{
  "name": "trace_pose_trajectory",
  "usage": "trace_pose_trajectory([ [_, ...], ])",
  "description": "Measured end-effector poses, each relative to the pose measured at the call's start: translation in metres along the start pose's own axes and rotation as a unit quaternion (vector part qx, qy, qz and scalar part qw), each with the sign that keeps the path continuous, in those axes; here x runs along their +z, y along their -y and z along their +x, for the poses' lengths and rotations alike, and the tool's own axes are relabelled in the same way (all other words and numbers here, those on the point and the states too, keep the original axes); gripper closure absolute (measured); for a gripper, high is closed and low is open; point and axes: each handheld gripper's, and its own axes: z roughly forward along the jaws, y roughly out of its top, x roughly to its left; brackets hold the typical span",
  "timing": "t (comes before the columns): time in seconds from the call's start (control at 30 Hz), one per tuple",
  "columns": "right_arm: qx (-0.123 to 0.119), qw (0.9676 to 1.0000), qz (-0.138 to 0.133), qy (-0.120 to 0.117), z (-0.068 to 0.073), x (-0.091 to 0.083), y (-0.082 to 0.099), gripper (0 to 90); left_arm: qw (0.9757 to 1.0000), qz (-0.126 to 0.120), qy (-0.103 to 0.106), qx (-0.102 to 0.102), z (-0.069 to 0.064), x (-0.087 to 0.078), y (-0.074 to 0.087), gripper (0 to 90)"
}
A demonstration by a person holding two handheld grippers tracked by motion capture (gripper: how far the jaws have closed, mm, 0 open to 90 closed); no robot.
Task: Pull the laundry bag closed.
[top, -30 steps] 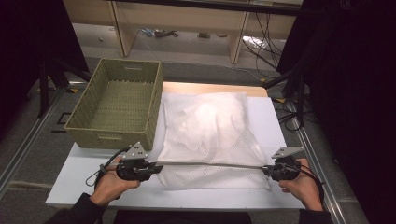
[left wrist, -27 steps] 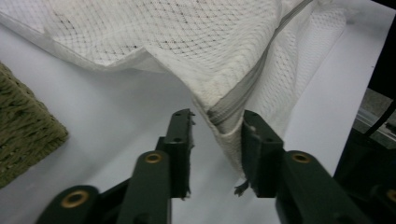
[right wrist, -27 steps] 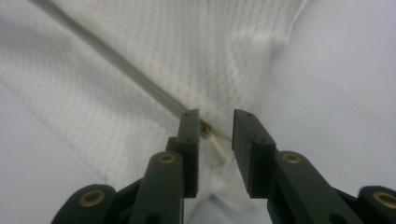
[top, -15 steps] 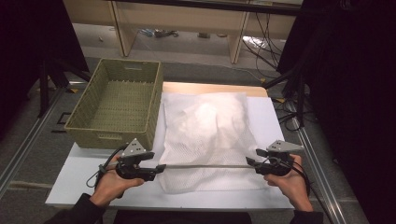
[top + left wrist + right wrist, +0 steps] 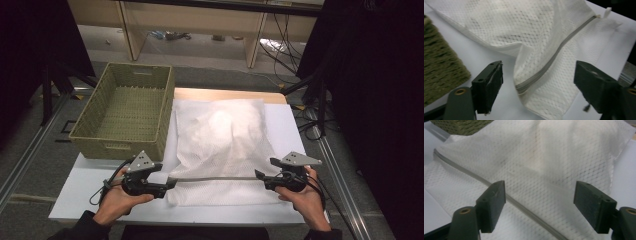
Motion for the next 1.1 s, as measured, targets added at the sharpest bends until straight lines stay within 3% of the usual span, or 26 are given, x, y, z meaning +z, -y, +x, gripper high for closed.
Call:
trace_pose_trajectory([
  [0.13,0.007,1.0000,0.000,0.002,0.008,-0.002,0.004,18.9,0.9999,0.005,0.007,0.011,-0.003,0.000,0.002,21.0],
  [0.17,0.002,0.9999,-0.002,-0.012,0.011,-0.003,0.006,19.0,0.9998,0.005,0.010,0.019,-0.004,0.000,0.003,20.0],
  [0.4,-0.008,0.9999,-0.001,-0.010,0.021,-0.011,0.014,19.6,0.9996,0.005,0.010,0.025,-0.015,-0.003,0.007,18.7],
  [0.43,0.002,1.0000,0.000,-0.009,0.024,-0.012,0.015,19.6,0.9994,0.008,0.010,0.034,-0.015,-0.003,0.008,18.9],
  [0.47,-0.009,0.9999,0.001,-0.010,0.024,-0.013,0.016,19.7,0.9989,0.011,0.017,0.043,-0.015,-0.003,0.009,19.5],
  [0.5,-0.008,0.9999,0.000,-0.011,0.025,-0.014,0.018,19.8,0.9990,0.014,0.013,0.039,-0.017,-0.003,0.010,20.3],
  [0.53,-0.002,0.9999,-0.002,-0.017,0.027,-0.014,0.019,19.9,0.9987,0.015,0.013,0.048,-0.017,-0.003,0.011,20.4],
  [0.7,0.000,0.9997,0.009,-0.024,0.031,-0.019,0.030,17.4,0.9984,0.028,0.001,0.050,-0.023,-0.007,0.015,20.0],
  [0.73,-0.009,0.9996,0.004,-0.025,0.030,-0.019,0.031,17.4,0.9990,0.020,0.013,0.038,-0.025,-0.006,0.016,19.7],
  [0.8,-0.003,0.9995,0.006,-0.031,0.031,-0.019,0.032,17.2,0.9989,0.019,0.009,0.042,-0.026,-0.007,0.017,19.4],
  [0.87,-0.006,0.9998,-0.005,-0.021,0.030,-0.020,0.032,16.2,0.9984,0.028,0.011,0.048,-0.026,-0.007,0.017,19.8],
  [0.9,0.001,0.9998,-0.002,-0.018,0.031,-0.022,0.031,16.3,0.9963,0.039,0.005,0.076,-0.021,-0.006,0.018,20.4],
  [1.03,-0.010,0.9996,-0.003,-0.025,0.028,-0.019,0.031,16.3,0.9978,0.038,0.002,0.055,-0.018,-0.007,0.019,20.5],
  [1.1,-0.010,0.9998,-0.005,-0.019,0.027,-0.019,0.031,16.3,0.9980,0.026,0.003,0.057,-0.017,-0.007,0.018,20.3],
])
